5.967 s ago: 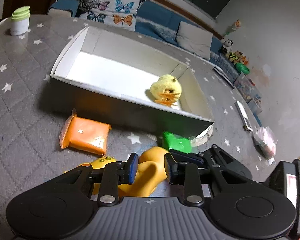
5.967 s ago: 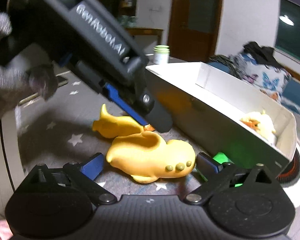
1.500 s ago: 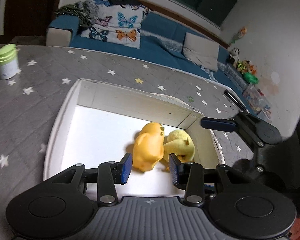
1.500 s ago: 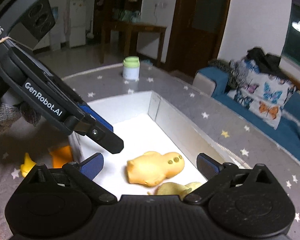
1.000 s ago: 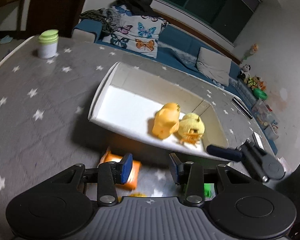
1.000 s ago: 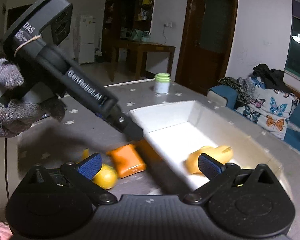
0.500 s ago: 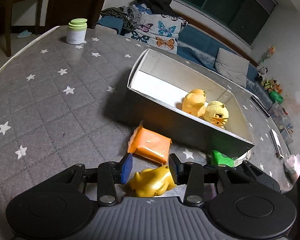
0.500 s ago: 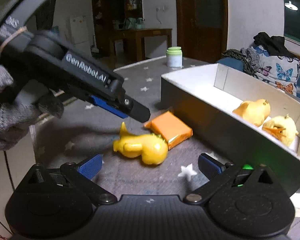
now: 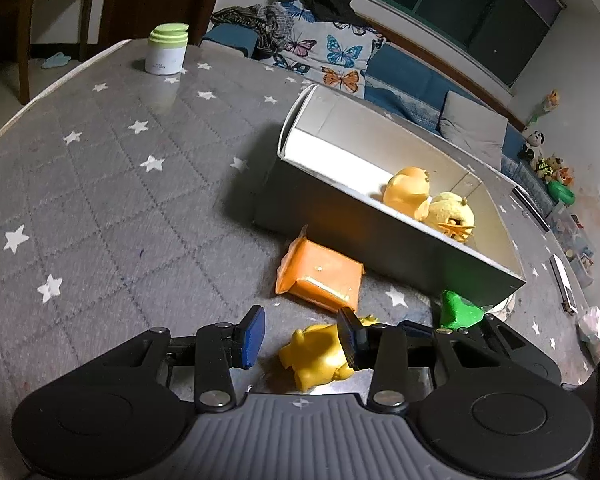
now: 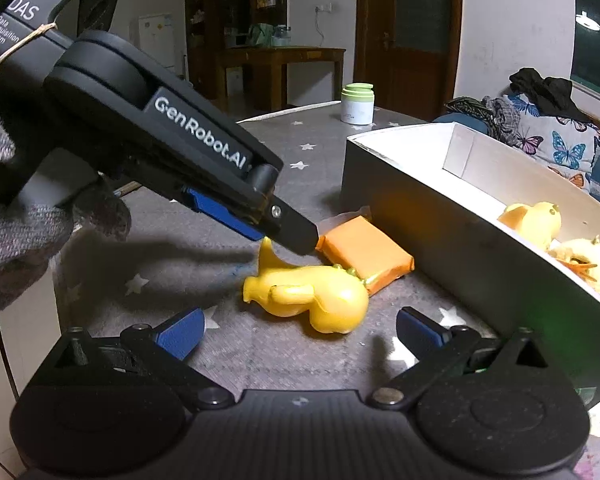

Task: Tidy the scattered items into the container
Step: 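Move the left gripper down onto the yellow Pikachu-like toy, then close the left gripper around the yellow toy's body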

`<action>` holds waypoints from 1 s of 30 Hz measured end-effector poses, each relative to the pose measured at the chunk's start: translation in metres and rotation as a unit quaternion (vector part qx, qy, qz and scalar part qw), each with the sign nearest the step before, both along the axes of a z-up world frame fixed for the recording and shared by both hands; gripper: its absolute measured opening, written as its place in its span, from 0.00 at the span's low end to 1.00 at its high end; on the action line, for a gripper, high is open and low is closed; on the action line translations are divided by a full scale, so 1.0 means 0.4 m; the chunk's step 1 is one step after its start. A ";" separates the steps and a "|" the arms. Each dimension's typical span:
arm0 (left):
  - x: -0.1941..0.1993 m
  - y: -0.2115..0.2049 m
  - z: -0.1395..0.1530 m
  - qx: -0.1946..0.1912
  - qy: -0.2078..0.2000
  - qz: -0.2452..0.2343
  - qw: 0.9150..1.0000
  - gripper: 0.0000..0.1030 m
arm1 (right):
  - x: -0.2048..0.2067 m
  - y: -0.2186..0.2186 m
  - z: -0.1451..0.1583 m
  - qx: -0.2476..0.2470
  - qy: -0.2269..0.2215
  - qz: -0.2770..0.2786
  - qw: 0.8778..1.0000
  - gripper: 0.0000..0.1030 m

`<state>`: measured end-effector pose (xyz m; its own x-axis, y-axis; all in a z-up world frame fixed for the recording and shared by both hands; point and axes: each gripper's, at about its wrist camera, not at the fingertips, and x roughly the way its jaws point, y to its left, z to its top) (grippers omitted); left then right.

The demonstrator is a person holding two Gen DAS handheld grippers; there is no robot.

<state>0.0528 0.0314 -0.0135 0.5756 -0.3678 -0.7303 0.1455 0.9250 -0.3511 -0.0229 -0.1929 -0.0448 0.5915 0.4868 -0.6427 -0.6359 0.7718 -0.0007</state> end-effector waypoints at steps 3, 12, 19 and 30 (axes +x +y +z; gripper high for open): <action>-0.003 0.003 -0.009 -0.002 0.006 0.002 1.000 0.41 | -0.001 0.008 -0.001 -0.001 0.000 -0.001 1.000 1.00; -0.010 0.005 -0.021 -0.022 0.019 0.005 1.000 0.41 | 0.003 0.007 -0.010 -0.001 0.008 -0.007 1.000 0.91; -0.010 0.014 -0.034 -0.059 0.039 0.015 0.997 0.41 | 0.001 -0.006 -0.019 0.003 0.010 -0.024 1.000 0.83; -0.006 0.031 -0.046 -0.097 0.065 0.039 0.992 0.41 | -0.015 -0.033 -0.010 0.009 0.004 -0.038 0.999 0.82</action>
